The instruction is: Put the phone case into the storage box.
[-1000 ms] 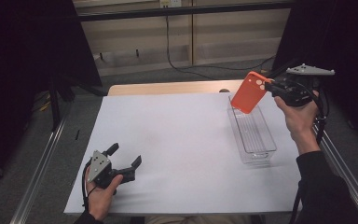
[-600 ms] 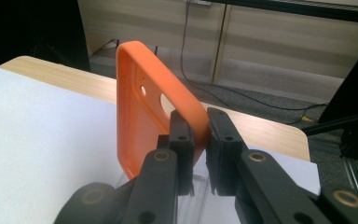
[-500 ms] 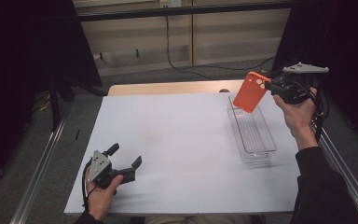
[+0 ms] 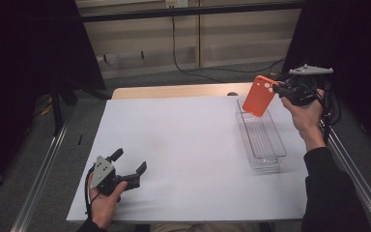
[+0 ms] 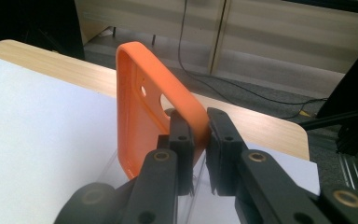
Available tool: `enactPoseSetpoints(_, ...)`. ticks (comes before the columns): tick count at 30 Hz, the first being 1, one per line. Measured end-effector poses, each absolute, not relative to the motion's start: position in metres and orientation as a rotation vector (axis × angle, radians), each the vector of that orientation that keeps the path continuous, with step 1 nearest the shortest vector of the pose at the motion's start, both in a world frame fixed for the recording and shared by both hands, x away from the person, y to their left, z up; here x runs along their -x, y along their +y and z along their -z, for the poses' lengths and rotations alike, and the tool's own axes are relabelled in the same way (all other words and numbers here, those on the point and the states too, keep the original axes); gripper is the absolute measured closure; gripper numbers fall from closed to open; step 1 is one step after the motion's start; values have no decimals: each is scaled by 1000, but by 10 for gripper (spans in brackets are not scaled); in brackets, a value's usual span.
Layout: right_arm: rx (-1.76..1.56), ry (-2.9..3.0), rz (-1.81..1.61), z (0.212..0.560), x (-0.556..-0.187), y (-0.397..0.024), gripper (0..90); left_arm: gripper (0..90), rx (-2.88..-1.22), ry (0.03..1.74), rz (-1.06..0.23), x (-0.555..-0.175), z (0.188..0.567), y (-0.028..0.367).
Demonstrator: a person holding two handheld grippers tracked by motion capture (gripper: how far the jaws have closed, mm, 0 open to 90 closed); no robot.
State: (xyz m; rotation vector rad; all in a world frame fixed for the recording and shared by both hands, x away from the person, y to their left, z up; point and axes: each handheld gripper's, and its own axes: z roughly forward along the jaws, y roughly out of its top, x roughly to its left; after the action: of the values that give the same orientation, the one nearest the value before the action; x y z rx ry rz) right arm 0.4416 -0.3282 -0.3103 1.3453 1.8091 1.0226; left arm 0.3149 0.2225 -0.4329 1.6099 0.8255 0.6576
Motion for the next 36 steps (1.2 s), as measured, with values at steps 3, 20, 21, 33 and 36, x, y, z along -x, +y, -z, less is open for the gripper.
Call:
enactPoseSetpoints(3,-1334,1821,-1004,313,-446,-329,817,36,-1612,823,-658,-315,433,223)
enactPoseSetpoints(20,-1309,1861,-934,331,-468,-319,817,36,-1611,827,-659,-315,433,223)
enactPoseSetpoints(21,-1308,1863,-928,332,-469,-318,817,36,-1613,827,-659,-315,433,223)
enactPoseSetpoints(33,-1301,1872,-875,339,-479,-314,817,35,-1609,832,-659,-315,434,222)
enactPoseSetpoints(36,-1305,1869,-863,341,-481,-313,817,35,-1610,829,-660,-315,433,222)
